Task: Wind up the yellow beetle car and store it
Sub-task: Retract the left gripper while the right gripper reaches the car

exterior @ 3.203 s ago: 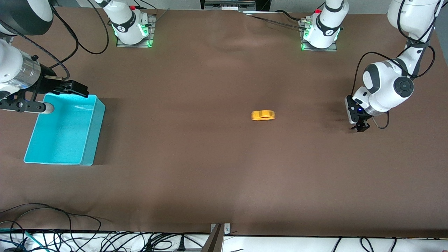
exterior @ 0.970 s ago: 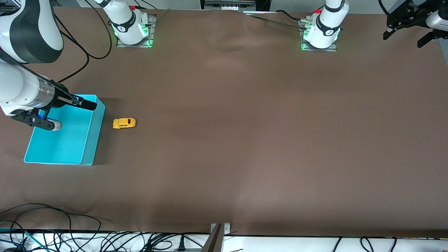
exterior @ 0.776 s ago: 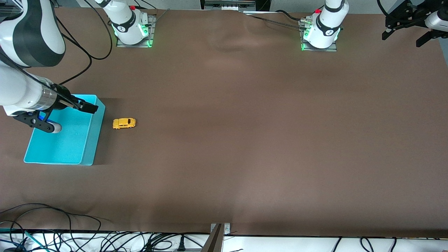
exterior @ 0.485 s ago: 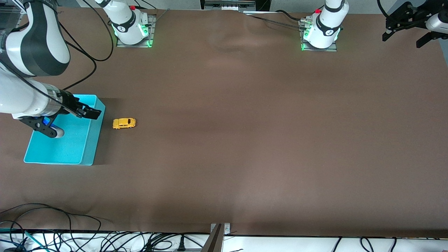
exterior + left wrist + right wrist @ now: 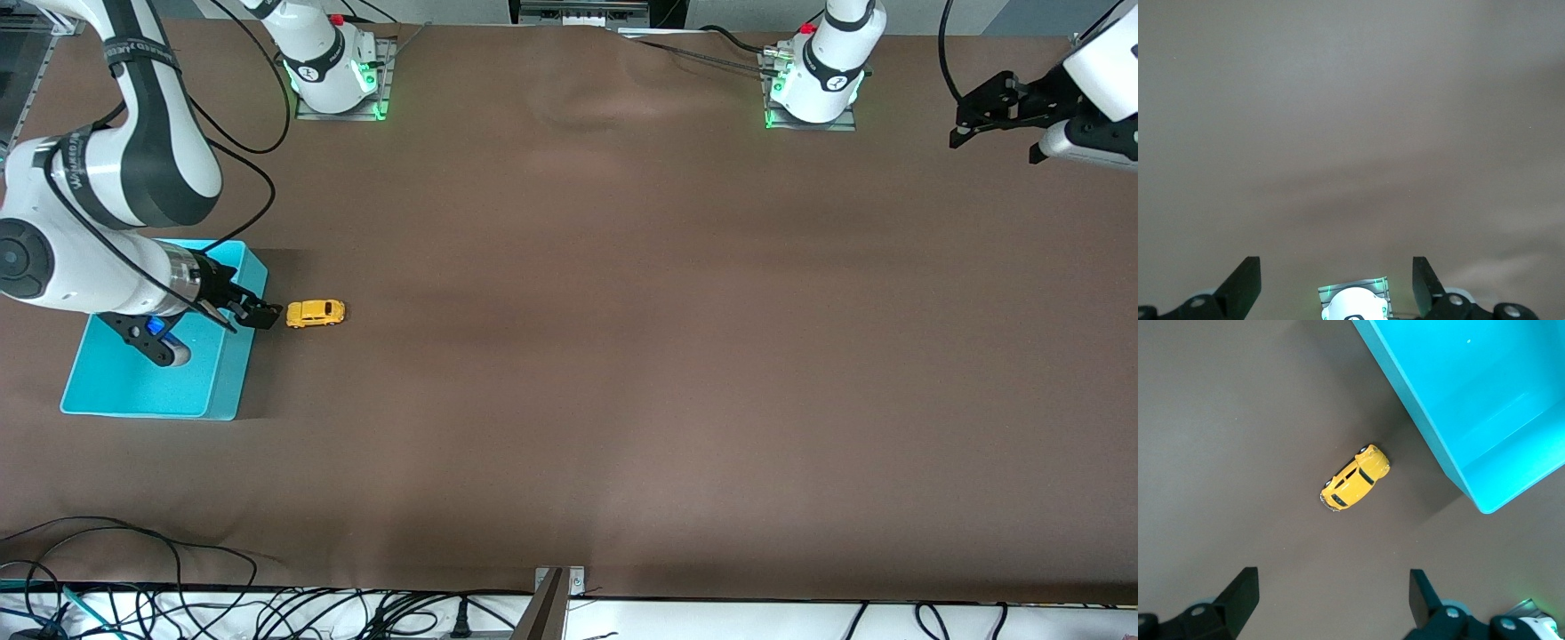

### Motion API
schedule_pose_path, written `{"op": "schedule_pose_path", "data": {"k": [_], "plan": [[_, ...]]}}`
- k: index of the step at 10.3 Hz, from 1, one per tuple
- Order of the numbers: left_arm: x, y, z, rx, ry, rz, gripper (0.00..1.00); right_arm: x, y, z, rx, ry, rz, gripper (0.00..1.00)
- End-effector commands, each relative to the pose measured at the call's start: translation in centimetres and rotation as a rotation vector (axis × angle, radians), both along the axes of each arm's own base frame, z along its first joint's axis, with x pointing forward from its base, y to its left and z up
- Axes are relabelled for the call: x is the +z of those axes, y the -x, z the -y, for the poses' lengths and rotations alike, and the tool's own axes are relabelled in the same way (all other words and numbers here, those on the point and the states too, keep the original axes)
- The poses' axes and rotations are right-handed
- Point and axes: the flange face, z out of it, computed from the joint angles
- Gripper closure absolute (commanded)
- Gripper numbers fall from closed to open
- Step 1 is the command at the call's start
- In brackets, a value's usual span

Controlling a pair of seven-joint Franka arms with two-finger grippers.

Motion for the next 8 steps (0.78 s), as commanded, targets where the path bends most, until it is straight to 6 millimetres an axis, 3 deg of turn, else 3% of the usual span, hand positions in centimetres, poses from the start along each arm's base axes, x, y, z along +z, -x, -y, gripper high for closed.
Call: {"op": "schedule_pose_path", "data": {"k": [1,3,8], "plan": [[1.3,0.0,-0.2,0.009,-0.025,0.021,0.0,-2.4,0.9,-0.7,-0.036,0.013,0.009,0.0],[1.4,0.0,-0.2,0.009,-0.025,0.022,0.0,-5.4,2.2,-2.3,-0.052,0.023,0.01,0.0],[1.4,0.0,-0.3,0.012,-0.024,0.022,0.0,-10.3,4.4,-2.6,-0.048,0.018,0.016,0.0]]}}
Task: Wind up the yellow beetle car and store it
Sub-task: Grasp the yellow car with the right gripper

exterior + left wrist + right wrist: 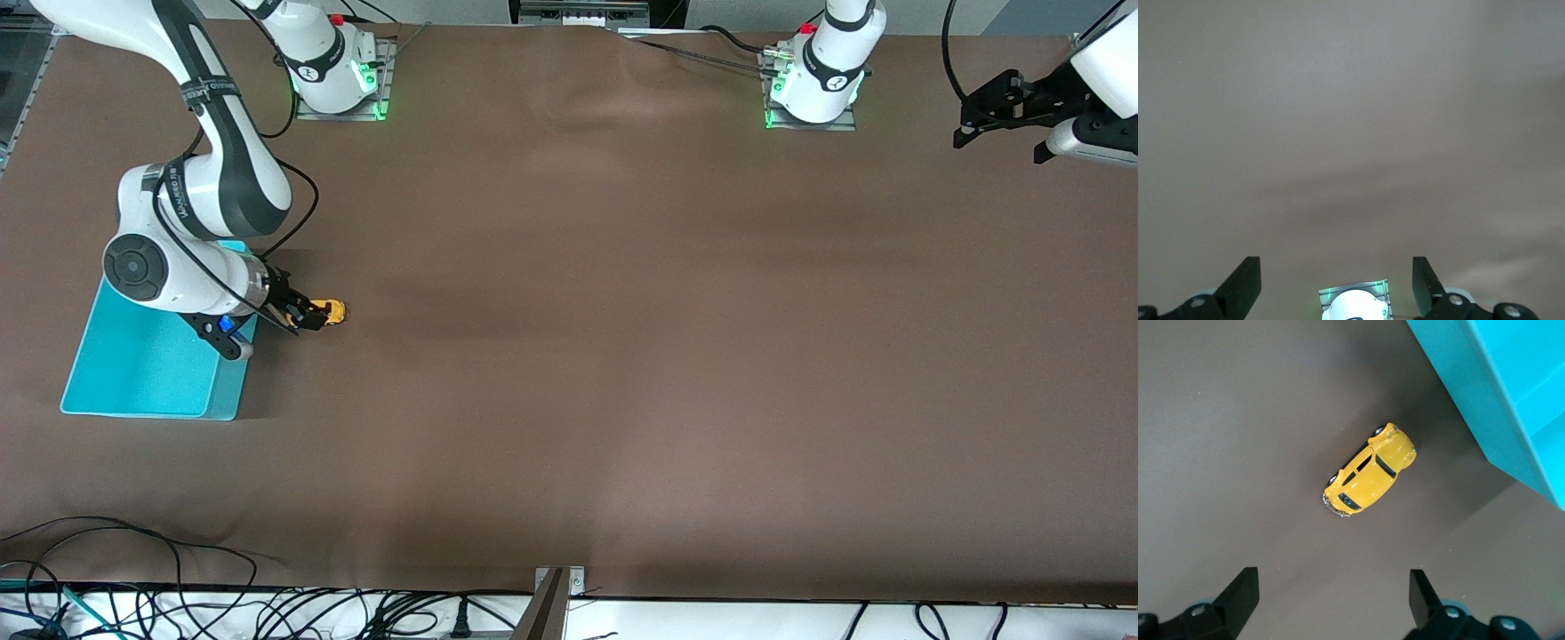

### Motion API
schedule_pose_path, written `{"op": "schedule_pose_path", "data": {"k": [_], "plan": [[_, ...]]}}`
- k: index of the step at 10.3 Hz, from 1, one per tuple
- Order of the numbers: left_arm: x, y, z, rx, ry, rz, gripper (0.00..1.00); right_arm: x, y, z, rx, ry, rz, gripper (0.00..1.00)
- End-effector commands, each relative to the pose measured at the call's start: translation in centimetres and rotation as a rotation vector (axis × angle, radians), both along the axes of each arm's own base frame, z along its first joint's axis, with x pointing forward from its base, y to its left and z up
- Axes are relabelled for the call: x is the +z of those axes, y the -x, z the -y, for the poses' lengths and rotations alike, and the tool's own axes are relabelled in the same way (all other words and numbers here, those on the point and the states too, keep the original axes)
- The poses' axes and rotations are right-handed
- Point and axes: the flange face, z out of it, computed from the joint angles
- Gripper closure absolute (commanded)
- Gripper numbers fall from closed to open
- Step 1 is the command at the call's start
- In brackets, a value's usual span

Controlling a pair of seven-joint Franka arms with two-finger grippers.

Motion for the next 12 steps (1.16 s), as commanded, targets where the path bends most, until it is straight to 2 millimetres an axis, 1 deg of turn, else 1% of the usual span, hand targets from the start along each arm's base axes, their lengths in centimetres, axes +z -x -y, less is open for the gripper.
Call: {"op": "schedule_pose_path", "data": {"k": [1,3,6,7,8,9,10,11,12], "plan": [[0.8,0.0,-0.2,0.009,-0.025,0.01,0.0,-1.9,1.6,0.0,-0.018,0.005,0.011,0.0],[0.8,0.0,-0.2,0.009,-0.025,0.008,0.0,-3.5,2.2,0.0,-0.073,0.018,0.003,0.0],[0.8,0.0,-0.1,0.006,-0.025,0.008,0.0,-5.5,1.9,0.8,-0.139,0.019,-0.002,0.0],[0.8,0.0,-0.1,0.008,-0.025,0.008,0.0,-6.0,1.8,1.0,-0.19,0.03,-0.002,0.0],[0.8,0.0,-0.1,0.008,-0.025,0.008,0.0,-6.9,1.7,1.1,-0.232,0.035,-0.003,0.0],[0.8,0.0,-0.1,0.006,-0.025,0.008,0.0,-8.0,1.6,1.9,-0.249,0.038,-0.005,0.0],[0.8,0.0,-0.1,0.006,-0.025,0.008,0.0,-8.7,1.6,2.3,-0.256,0.038,-0.002,0.0],[0.8,0.0,-0.1,0.006,-0.025,0.008,0.0,-9.2,1.6,2.4,-0.258,0.038,-0.007,0.0],[0.8,0.0,-0.1,0.006,-0.025,0.008,0.0,-9.7,1.6,3.1,-0.271,0.042,-0.008,0.0]]}}
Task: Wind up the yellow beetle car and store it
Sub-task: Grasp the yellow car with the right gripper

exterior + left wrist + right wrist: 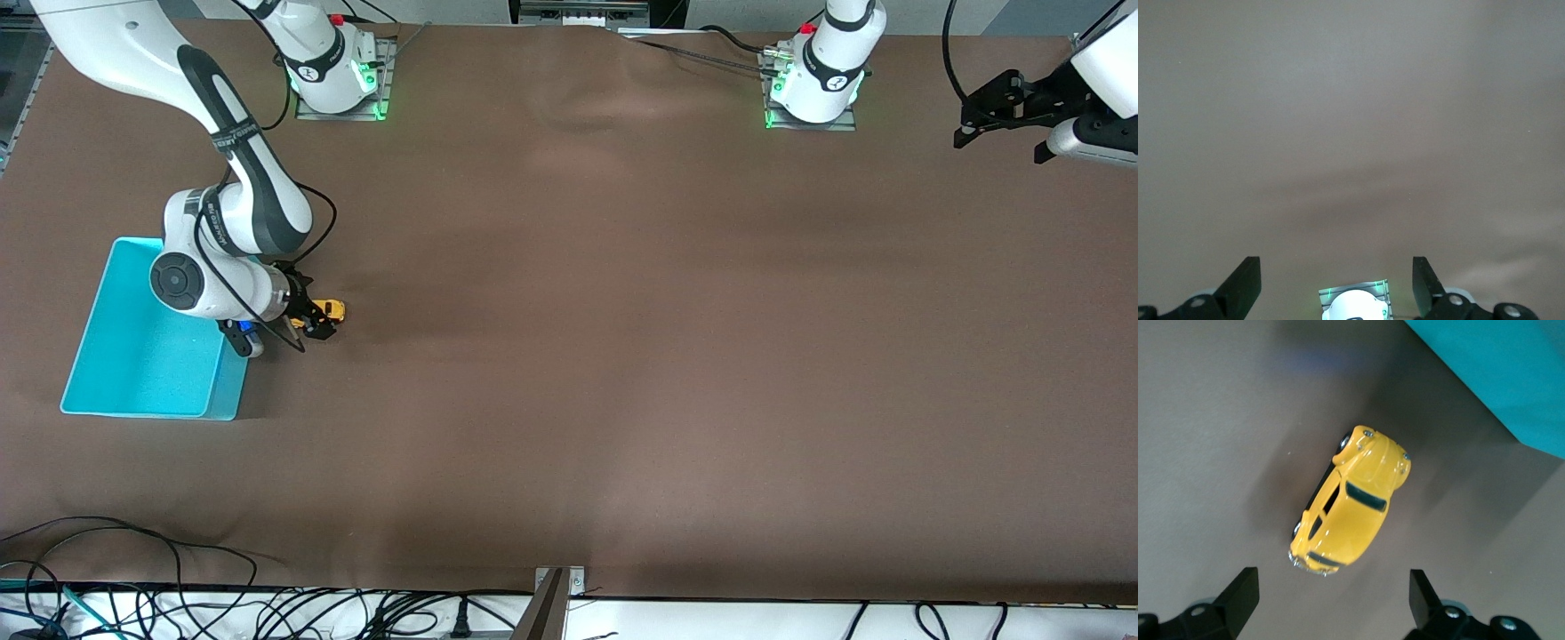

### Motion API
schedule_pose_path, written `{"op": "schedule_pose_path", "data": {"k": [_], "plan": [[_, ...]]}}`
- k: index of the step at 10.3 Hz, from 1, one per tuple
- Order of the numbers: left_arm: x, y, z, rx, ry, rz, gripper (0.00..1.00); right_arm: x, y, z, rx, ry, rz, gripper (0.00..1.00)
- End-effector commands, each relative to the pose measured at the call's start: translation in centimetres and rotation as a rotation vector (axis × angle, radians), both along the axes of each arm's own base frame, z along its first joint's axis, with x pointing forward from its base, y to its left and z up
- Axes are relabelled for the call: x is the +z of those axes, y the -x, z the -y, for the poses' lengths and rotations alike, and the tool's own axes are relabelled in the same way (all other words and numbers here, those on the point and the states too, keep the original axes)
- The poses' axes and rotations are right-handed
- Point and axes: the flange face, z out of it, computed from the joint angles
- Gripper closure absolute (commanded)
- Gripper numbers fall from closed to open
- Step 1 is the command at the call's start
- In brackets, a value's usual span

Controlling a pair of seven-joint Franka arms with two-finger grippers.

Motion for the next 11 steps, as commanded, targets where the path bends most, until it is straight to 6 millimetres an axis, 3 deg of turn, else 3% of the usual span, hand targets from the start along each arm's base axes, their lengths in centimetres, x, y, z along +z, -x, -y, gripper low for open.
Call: {"op": "schedule_pose_path", "data": {"k": [1,4,6,11], "plan": [[0.8,0.0,0.0,0.004,-0.025,0.008,0.0,-0.6,0.0,0.7,-0.027,0.005,0.005,0.0],[0.8,0.0,0.2,0.001,-0.024,0.008,0.0,-0.6,0.0,0.7,-0.026,0.006,0.002,0.0],[0.7,0.0,0.3,0.0,-0.024,0.006,0.0,-1.3,-0.2,2.3,-0.024,0.017,0.009,0.0],[0.7,0.0,0.4,-0.002,-0.024,0.006,0.0,-2.6,-0.1,2.4,-0.022,0.012,0.005,0.0]]}}
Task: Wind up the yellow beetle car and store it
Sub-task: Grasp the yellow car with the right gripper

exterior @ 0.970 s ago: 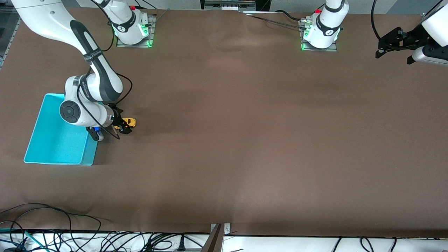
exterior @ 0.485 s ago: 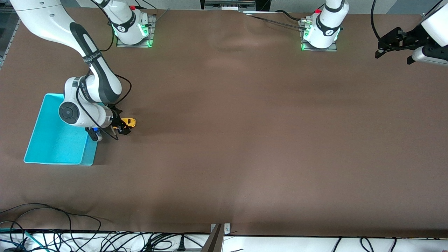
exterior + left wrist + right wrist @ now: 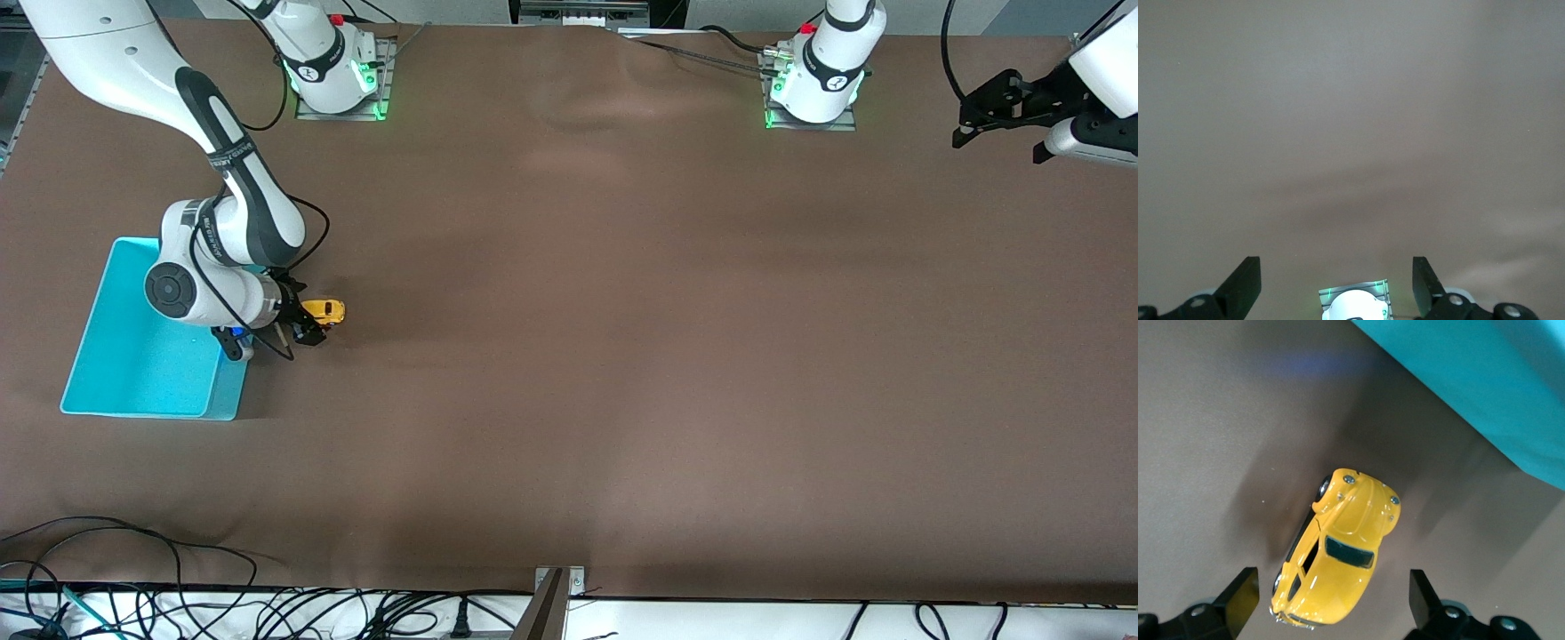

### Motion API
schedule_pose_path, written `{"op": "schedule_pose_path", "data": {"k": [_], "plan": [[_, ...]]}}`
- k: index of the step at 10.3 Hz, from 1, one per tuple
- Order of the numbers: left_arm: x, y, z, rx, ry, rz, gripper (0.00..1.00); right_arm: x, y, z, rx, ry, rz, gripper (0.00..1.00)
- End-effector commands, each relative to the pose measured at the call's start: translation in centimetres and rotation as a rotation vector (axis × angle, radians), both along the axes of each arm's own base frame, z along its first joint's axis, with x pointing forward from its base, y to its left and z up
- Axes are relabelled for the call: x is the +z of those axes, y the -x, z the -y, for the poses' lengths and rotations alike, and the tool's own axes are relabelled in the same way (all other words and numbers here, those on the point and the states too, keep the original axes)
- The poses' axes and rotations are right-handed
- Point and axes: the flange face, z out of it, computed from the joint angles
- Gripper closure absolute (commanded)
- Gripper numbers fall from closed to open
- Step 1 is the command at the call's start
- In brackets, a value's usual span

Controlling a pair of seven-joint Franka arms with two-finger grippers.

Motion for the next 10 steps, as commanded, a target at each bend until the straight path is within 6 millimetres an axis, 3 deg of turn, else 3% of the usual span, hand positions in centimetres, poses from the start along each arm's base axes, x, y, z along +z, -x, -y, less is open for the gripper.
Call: {"op": "schedule_pose_path", "data": {"k": [1,3,4,5,7,10], "plan": [[0.7,-0.1,0.1,0.003,-0.024,0.006,0.0,-0.3,0.0,0.1,0.014,0.003,0.006,0.02],[0.7,-0.1,0.1,0.003,-0.024,0.006,0.0,-0.6,0.2,0.1,0.026,0.0,-0.004,0.54],[0.7,-0.1,0.1,0.003,-0.024,0.006,0.0,-0.6,0.3,0.0,0.064,-0.009,-0.013,0.93],[0.7,-0.1,0.1,0.003,-0.024,0.006,0.0,-0.5,0.4,0.1,0.093,-0.016,-0.025,1.0],[0.7,-0.1,0.1,0.003,-0.024,0.006,0.0,0.3,0.1,0.1,0.149,-0.032,-0.012,1.0],[0.7,-0.1,0.1,0.003,-0.024,0.006,0.0,4.7,-2.3,0.1,0.15,-0.037,-0.087,1.0]]}}
